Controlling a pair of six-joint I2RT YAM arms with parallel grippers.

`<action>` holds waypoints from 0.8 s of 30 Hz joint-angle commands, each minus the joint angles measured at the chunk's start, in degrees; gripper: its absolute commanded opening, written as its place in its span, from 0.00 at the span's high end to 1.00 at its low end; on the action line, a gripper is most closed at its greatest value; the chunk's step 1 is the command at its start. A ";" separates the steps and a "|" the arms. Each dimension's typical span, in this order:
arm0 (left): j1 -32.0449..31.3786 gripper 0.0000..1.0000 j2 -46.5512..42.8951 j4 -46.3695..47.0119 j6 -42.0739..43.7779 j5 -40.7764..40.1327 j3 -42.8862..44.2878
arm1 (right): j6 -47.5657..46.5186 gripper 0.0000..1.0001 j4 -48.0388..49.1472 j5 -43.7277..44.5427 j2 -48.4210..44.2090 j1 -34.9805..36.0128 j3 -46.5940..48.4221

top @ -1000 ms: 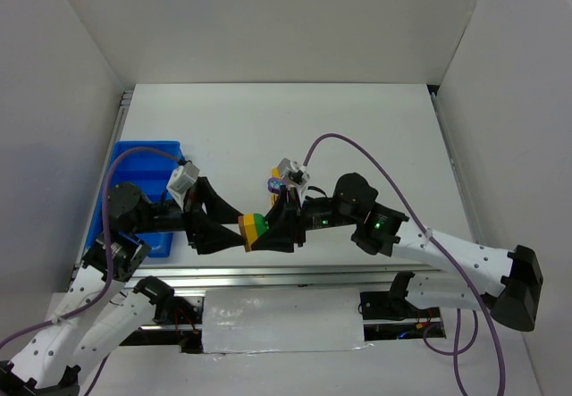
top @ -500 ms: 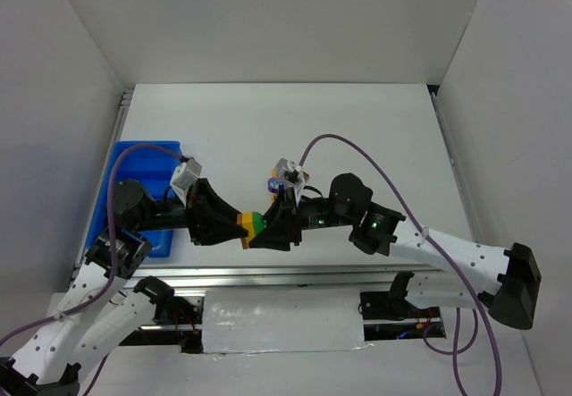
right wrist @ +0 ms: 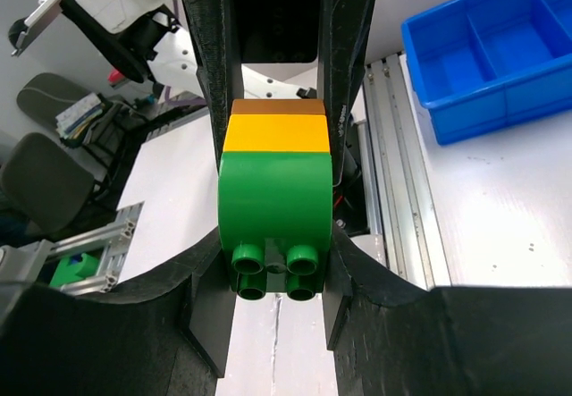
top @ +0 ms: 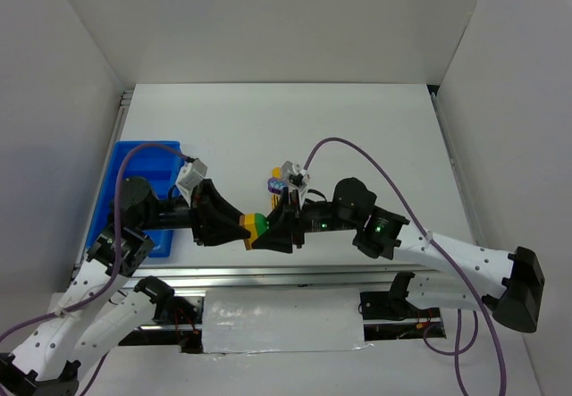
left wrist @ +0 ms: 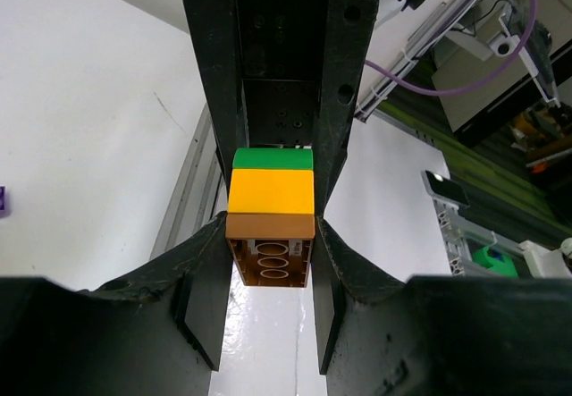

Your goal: Sort the legos into containers by color

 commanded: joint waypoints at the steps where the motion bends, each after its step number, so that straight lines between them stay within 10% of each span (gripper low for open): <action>1: 0.15 1.00 -0.90 -3.93 4.65 2.37 3.29 | -0.49 1.00 1.80 1.47 -4.20 -1.76 -0.89; 20: 0.15 1.00 -1.77 -2.26 4.65 5.27 2.94 | 0.48 1.00 3.57 -3.90 -4.99 -4.58 -2.39; 24: 0.15 1.00 -1.07 -10.32 8.58 -8.45 6.98 | -2.76 1.00 -2.40 3.98 -7.96 -5.54 -1.86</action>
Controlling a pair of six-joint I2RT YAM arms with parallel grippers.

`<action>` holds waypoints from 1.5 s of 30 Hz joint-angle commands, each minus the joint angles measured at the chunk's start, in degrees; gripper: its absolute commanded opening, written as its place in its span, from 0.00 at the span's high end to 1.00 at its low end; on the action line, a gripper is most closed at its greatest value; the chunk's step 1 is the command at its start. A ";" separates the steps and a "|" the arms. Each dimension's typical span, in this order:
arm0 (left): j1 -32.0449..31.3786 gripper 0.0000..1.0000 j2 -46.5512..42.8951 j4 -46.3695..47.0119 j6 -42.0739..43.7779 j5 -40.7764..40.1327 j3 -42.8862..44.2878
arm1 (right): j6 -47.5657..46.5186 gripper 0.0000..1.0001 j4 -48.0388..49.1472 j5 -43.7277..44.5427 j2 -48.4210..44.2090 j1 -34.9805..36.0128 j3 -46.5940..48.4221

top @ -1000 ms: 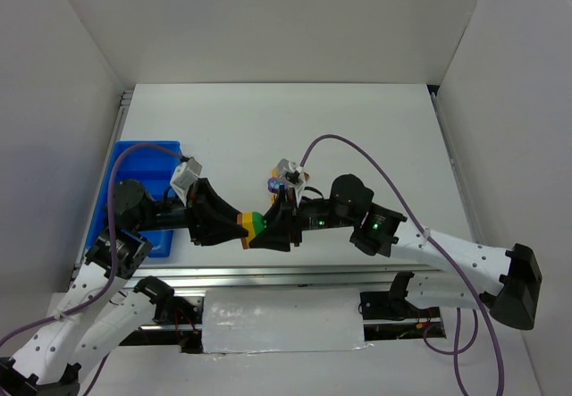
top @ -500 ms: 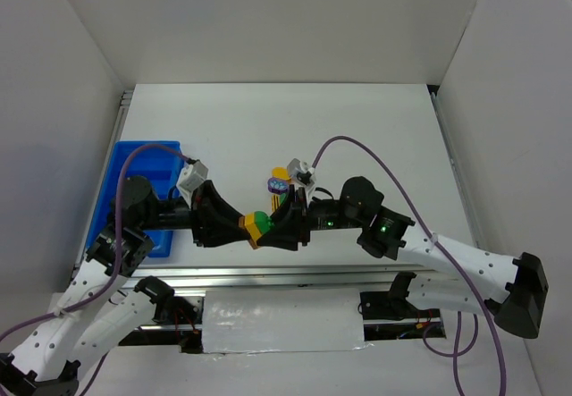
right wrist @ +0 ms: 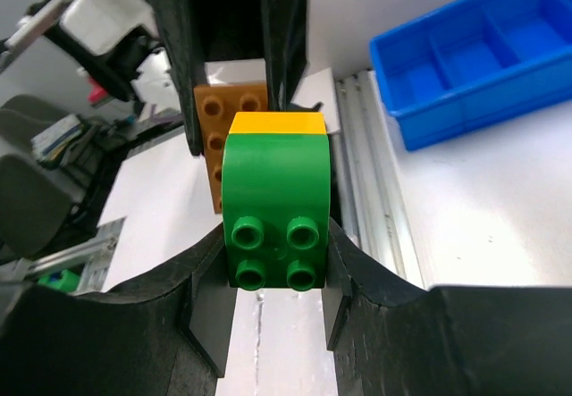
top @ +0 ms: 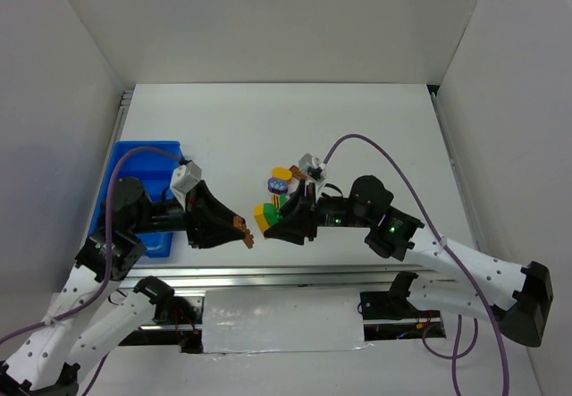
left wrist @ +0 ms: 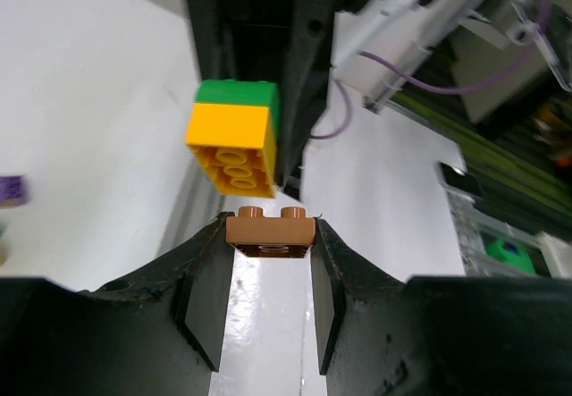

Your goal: Sort the legos into containers by color

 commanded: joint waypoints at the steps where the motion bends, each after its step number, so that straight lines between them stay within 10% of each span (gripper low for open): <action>1: 0.11 1.00 1.22 -8.84 4.54 -14.56 7.00 | -2.68 1.00 -4.41 7.83 -4.17 -1.35 0.22; 8: 1.07 1.00 14.13 -24.61 -1.95 -58.68 18.25 | -3.66 1.00 -9.36 11.46 -8.05 -4.51 -0.05; 12: 13.49 1.00 24.41 -32.09 -10.56 -76.12 24.85 | -2.95 1.00 -8.13 10.58 -8.14 -4.43 -1.01; 20: 34.98 1.00 33.47 -18.94 -22.52 -76.58 21.18 | -2.60 1.00 -7.25 7.77 -9.10 -4.43 -2.59; 40: 42.47 0.91 53.60 11.85 -27.45 -72.62 12.99 | -4.88 1.00 -12.34 5.04 -14.55 -4.25 -4.88; 45: 42.47 0.69 55.54 15.00 -29.12 -72.09 10.81 | -5.59 1.00 -12.70 4.78 -15.00 -4.16 -4.97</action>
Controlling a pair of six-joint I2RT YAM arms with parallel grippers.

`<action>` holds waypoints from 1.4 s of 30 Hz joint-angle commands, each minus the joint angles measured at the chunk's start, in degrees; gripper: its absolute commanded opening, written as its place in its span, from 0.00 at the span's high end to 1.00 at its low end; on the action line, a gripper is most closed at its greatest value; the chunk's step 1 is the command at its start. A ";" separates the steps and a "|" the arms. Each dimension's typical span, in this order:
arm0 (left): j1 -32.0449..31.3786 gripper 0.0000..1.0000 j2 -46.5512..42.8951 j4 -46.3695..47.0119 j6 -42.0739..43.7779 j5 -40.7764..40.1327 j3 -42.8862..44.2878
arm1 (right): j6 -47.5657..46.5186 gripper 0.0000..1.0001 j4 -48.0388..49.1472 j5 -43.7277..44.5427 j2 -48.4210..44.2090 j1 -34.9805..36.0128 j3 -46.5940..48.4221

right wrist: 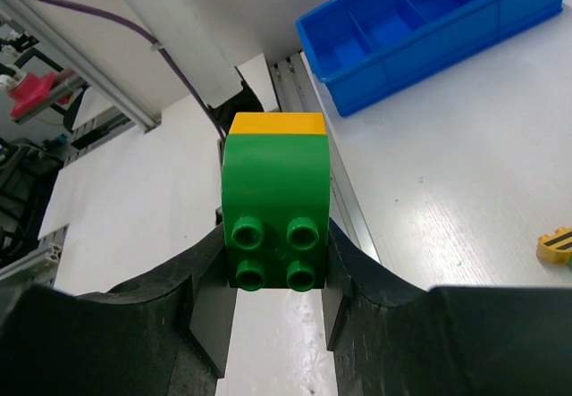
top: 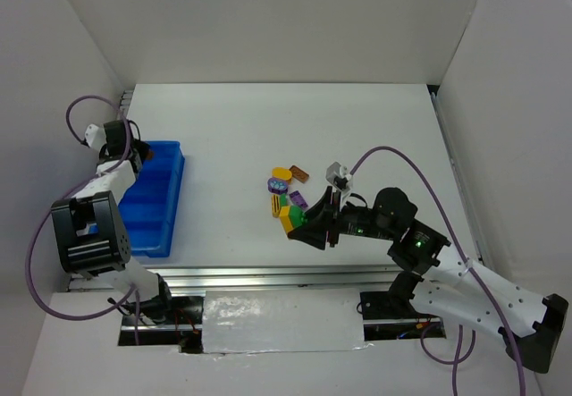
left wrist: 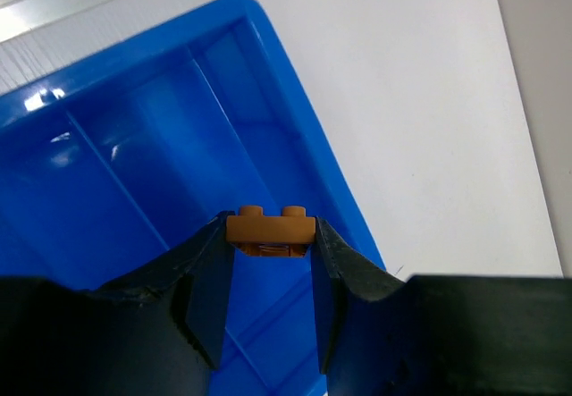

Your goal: Sort the legos into containers by color

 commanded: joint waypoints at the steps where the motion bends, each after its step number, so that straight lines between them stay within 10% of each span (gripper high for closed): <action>1: 0.07 0.64 0.60 5.77 -2.15 1.24 -1.07 | -1.50 1.00 0.28 -1.60 -0.85 0.10 0.93; 7: -0.37 0.01 0.61 4.10 -2.33 1.77 0.60 | -1.68 1.00 0.64 -3.63 1.43 0.10 1.55; 18: -9.41 0.00 -14.31 -9.80 4.75 -3.09 6.93 | 2.45 1.00 4.49 0.49 3.63 0.10 1.37; 23: -13.55 0.00 -23.72 14.61 9.98 42.75 -7.70 | 6.41 1.00 6.61 1.92 5.47 -0.34 2.24; 27: -19.43 0.00 -32.08 30.63 7.24 62.18 -17.39 | 8.08 1.00 5.56 -4.41 8.45 -1.22 5.40; 42: -34.20 0.05 -51.08 21.07 12.08 69.97 -21.99 | 14.22 1.00 17.31 -9.43 15.76 -0.43 7.26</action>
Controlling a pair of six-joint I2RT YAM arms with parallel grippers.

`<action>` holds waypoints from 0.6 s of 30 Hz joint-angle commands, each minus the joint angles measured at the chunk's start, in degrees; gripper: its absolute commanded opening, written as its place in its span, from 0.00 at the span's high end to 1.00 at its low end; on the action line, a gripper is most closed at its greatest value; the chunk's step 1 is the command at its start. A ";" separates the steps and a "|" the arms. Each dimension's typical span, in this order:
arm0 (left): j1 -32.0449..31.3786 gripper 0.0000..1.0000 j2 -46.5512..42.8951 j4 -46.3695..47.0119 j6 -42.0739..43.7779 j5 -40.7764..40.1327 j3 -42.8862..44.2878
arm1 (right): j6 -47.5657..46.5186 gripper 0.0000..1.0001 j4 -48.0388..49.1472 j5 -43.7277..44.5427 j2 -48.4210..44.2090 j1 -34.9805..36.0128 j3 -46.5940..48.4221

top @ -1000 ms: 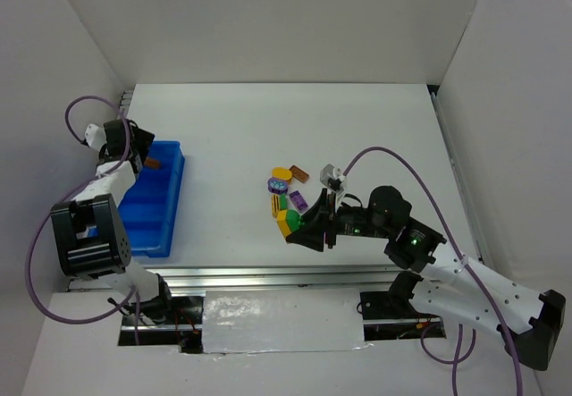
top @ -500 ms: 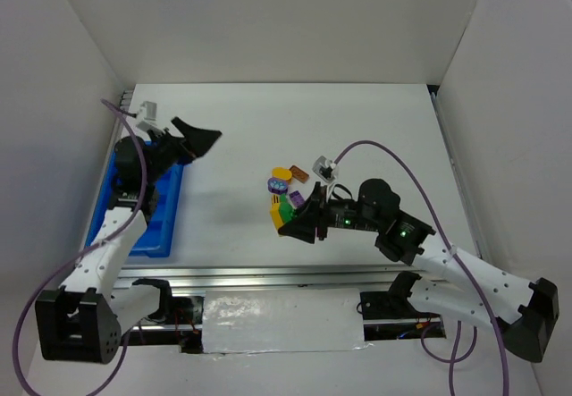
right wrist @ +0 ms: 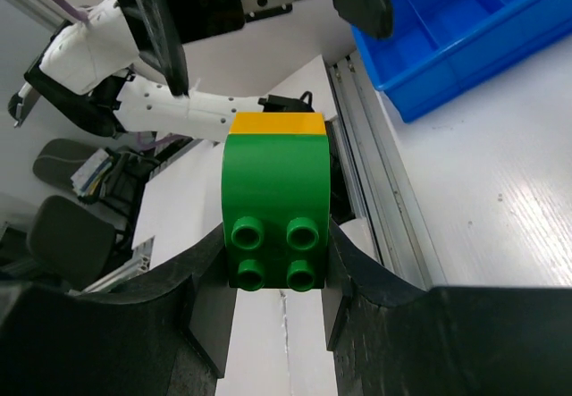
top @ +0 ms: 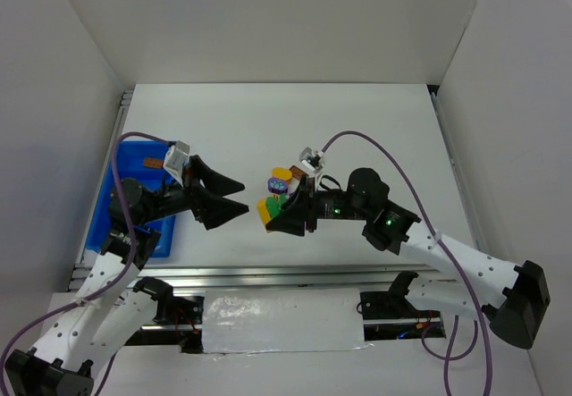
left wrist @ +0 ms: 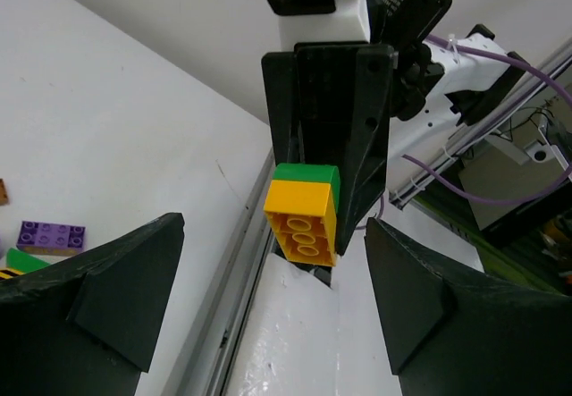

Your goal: Sort the legos into containers by color

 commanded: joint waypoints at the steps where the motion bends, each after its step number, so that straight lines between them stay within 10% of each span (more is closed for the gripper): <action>1: -1.01 0.06 -0.44 -0.48 1.62 2.30 -0.52 | 2.49 1.00 8.15 -2.68 0.96 0.95 1.69; 18: -5.22 0.30 -1.40 2.15 -0.23 4.85 1.23 | 2.50 1.00 13.34 -6.99 7.46 2.09 5.02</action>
